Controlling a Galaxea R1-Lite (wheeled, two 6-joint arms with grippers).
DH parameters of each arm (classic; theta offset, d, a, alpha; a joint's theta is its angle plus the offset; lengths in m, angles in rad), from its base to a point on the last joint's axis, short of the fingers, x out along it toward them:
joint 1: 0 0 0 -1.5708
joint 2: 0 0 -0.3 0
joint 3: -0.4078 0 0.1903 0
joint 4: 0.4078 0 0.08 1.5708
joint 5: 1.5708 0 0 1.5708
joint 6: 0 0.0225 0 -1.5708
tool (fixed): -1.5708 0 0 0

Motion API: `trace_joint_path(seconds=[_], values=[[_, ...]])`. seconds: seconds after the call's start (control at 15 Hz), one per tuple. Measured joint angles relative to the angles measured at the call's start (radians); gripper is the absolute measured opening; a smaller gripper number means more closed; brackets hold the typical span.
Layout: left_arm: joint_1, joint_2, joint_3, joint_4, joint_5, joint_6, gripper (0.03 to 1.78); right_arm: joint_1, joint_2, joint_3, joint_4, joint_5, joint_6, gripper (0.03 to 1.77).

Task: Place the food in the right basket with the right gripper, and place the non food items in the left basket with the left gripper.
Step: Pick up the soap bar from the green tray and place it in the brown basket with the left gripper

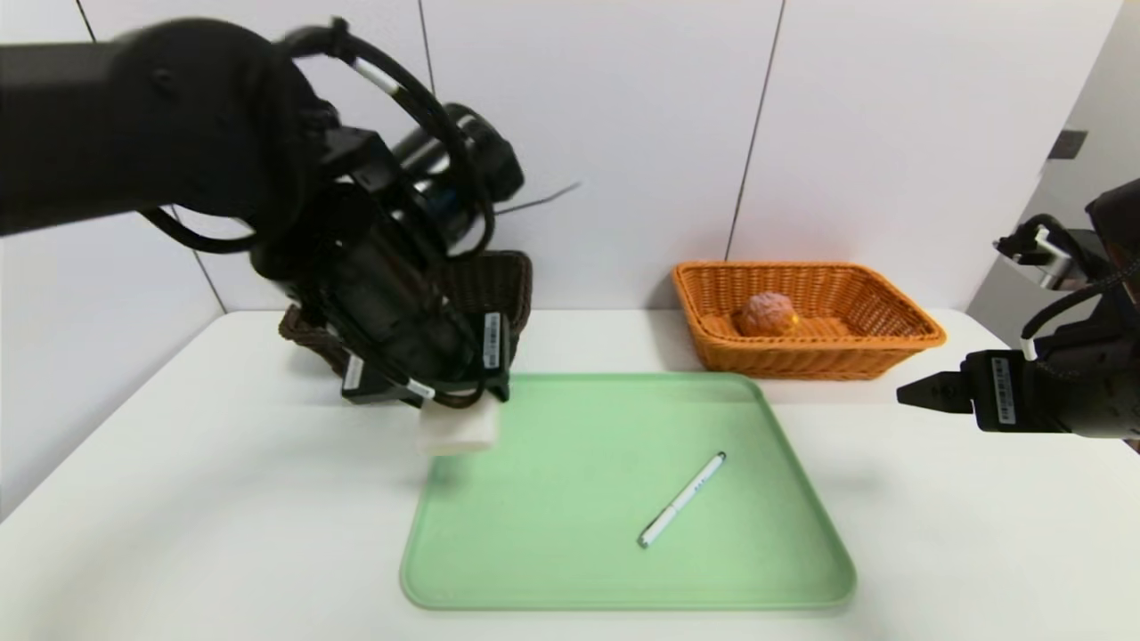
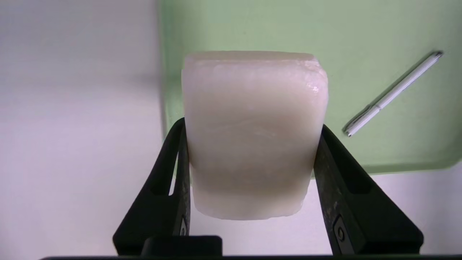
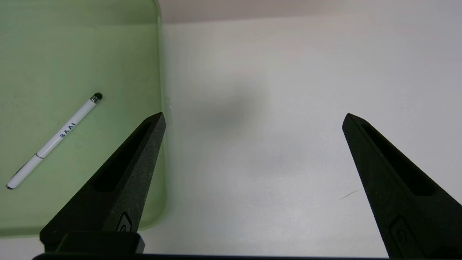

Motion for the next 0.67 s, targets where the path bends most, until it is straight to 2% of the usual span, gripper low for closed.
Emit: trace_joint_path(seconds=[0.2, 0.47, 0.67], values=[[0.08, -0.051, -0.062, -0.051, 0.002, 0.067, 0.97, -0.001, 0.0, 0.0, 0.0, 0.0, 0.0, 1.7], [0.21, -0.055, -0.086, -0.236, 0.014, 0.156, 0.97, -0.001, -0.001, -0.001, 0.0, 0.0, 0.0, 1.7], [0.269, -0.013, -0.088, -0.362, 0.016, 0.184, 0.97, -0.001, -0.001, 0.0, 0.0, 0.0, 0.0, 1.7]])
